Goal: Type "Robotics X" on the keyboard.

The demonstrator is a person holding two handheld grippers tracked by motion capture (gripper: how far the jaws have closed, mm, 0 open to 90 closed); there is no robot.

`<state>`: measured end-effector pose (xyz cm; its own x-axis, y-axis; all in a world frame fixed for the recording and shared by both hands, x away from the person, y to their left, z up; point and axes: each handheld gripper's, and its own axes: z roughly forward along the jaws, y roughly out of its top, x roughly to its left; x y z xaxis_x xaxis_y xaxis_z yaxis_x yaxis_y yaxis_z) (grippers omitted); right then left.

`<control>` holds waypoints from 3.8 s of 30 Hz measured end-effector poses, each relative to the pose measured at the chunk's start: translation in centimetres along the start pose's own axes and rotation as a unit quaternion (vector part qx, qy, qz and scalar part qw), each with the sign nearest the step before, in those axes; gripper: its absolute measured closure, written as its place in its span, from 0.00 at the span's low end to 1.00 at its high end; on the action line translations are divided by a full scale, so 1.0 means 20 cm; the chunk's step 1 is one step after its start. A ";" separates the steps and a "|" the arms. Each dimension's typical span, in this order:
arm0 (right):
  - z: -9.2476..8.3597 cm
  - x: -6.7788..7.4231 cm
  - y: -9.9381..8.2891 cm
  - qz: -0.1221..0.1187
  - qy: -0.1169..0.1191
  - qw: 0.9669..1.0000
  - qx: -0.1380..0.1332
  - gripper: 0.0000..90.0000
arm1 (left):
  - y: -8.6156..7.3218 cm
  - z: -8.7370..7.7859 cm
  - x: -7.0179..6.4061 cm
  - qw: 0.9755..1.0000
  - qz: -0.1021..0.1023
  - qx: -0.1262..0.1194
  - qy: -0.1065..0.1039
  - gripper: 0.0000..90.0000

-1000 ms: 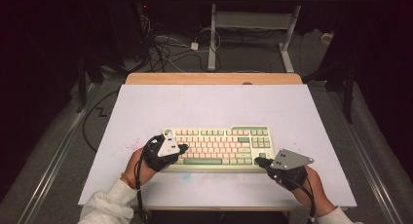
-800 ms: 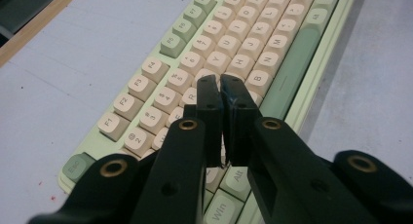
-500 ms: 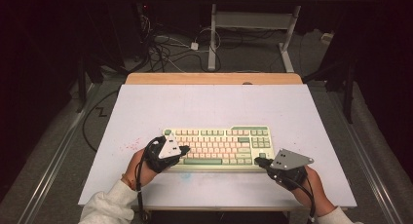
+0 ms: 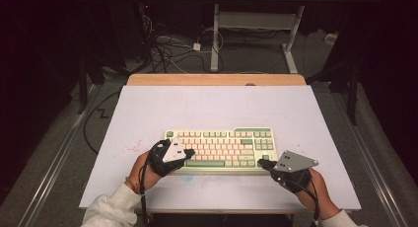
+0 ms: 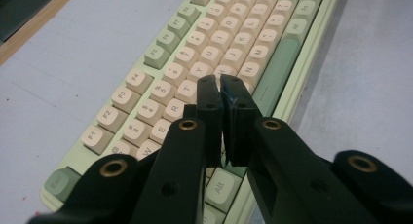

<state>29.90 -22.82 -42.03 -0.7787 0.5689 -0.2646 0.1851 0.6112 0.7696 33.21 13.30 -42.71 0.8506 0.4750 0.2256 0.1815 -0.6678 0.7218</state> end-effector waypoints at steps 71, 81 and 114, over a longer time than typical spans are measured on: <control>0.01 0.00 0.00 -0.003 0.000 1.000 0.001 1.00 | -0.01 0.13 -0.05 0.999 0.022 0.039 -0.030 0.95; 0.01 0.00 0.00 -0.004 0.001 1.000 0.003 1.00 | -0.03 0.17 -0.06 0.998 0.021 0.050 -0.035 0.95; 0.00 0.00 0.00 -0.003 -0.003 1.000 -0.003 1.00 | 0.01 0.02 -0.01 1.000 0.013 0.005 -0.003 0.95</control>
<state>29.93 -22.85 -41.96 -0.7764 0.5683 -0.2724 0.1773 0.6118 0.7709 33.26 12.79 -42.95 0.8581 0.4537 0.2407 0.1633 -0.6853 0.7097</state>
